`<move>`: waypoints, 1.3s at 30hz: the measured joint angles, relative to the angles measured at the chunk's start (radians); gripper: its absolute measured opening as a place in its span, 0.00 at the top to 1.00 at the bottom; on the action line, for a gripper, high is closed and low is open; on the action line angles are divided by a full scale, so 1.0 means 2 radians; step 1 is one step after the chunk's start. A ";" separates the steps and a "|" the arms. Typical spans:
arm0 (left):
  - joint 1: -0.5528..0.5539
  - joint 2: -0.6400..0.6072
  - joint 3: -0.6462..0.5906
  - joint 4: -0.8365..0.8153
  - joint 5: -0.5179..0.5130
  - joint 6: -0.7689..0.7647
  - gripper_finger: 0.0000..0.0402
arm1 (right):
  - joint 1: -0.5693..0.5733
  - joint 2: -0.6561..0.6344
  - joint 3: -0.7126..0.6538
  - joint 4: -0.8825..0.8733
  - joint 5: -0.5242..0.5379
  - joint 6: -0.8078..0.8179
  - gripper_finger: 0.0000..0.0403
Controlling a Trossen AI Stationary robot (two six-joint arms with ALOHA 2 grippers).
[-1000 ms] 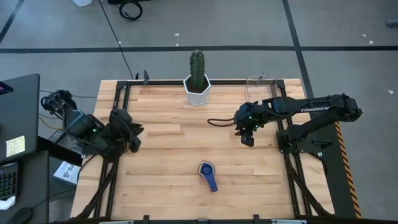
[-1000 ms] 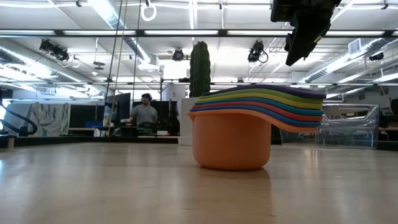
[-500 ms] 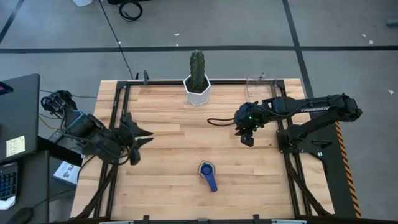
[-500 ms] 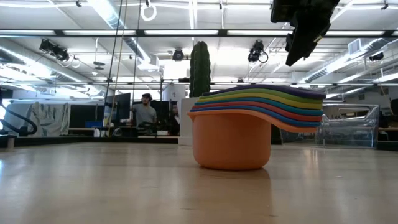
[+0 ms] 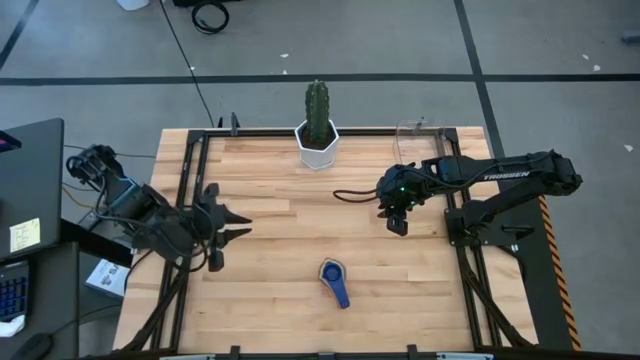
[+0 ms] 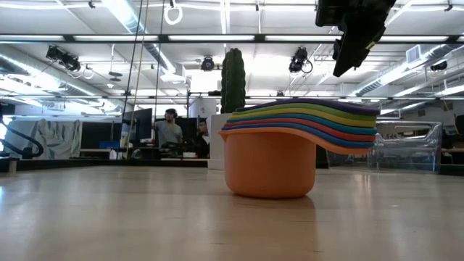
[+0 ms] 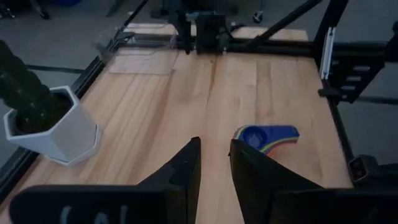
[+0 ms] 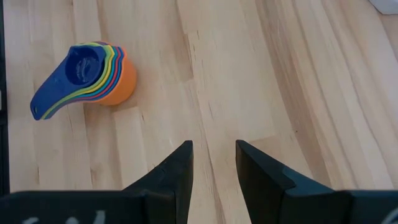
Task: Nest measuring cups in basket
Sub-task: Put the stacked measuring cups into the transparent bin
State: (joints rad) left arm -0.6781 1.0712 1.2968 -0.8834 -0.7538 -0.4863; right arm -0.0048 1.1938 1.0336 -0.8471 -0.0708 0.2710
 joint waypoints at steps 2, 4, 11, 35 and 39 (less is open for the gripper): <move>0.000 0.000 -0.012 0.005 0.004 0.002 0.77 | 0.000 0.000 0.000 0.000 0.000 0.000 0.69; 0.000 0.000 -0.020 0.010 0.005 -0.002 0.77 | 0.000 0.000 0.000 0.000 0.000 0.000 0.69; 0.000 0.000 -0.024 0.012 0.021 -0.009 0.77 | 0.000 0.000 0.000 0.000 0.000 -0.001 0.69; 0.001 0.000 -0.024 0.009 0.022 -0.013 0.77 | 0.015 0.000 0.000 0.002 -0.041 -0.036 0.68; 0.001 0.000 -0.024 0.010 0.023 -0.013 0.77 | 0.034 0.000 0.000 0.025 -0.047 -0.031 0.68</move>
State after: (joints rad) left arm -0.6765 1.0710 1.2491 -0.8643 -0.7086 -0.5121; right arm 0.0641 1.1942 1.0336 -0.7968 -0.1639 0.2100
